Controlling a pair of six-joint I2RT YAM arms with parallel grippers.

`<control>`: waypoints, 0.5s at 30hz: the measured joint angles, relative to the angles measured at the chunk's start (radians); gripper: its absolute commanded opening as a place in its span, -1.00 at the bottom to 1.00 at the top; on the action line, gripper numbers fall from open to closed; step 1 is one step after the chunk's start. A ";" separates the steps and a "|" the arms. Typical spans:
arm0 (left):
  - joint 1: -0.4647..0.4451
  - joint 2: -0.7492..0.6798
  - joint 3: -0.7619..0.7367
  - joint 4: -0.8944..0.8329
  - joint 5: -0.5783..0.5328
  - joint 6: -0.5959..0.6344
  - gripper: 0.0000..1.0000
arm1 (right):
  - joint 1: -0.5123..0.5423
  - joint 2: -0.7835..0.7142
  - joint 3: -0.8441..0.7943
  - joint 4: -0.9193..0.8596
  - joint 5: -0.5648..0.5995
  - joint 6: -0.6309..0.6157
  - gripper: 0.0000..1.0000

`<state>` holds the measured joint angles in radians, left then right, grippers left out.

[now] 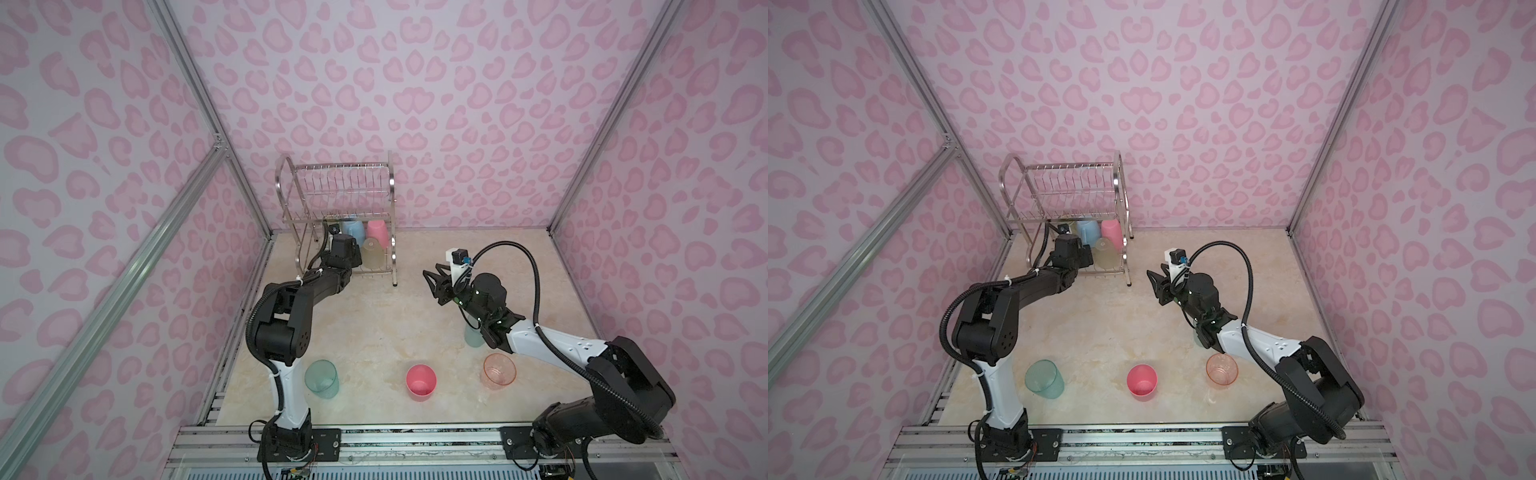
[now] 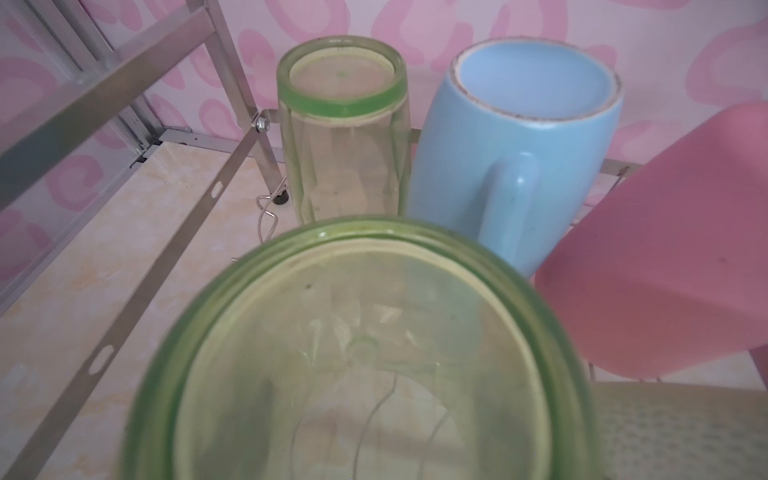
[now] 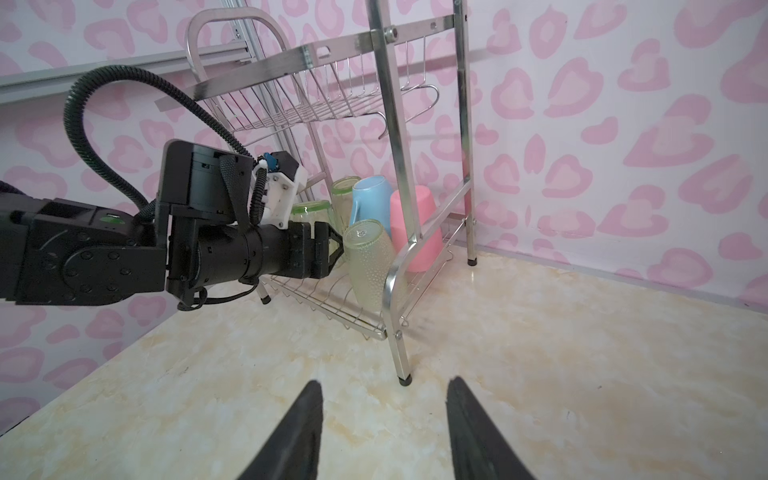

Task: Load the cups into the dish rack
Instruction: 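Lower the green glass cup upside down into the rack beside the frosted cup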

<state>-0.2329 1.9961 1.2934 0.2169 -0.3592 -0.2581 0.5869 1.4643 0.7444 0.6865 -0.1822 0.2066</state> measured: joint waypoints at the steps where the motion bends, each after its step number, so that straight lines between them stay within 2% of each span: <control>1: 0.000 0.003 0.005 -0.017 0.005 0.000 0.52 | 0.000 0.000 0.000 0.000 -0.002 0.000 -0.03; 15: 0.000 0.055 0.112 -0.167 0.011 -0.004 0.60 | -0.006 0.000 -0.014 0.004 -0.017 0.000 -0.03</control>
<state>-0.2325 2.0510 1.4052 0.0498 -0.3477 -0.2623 0.5804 1.4639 0.7307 0.6907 -0.1989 0.2062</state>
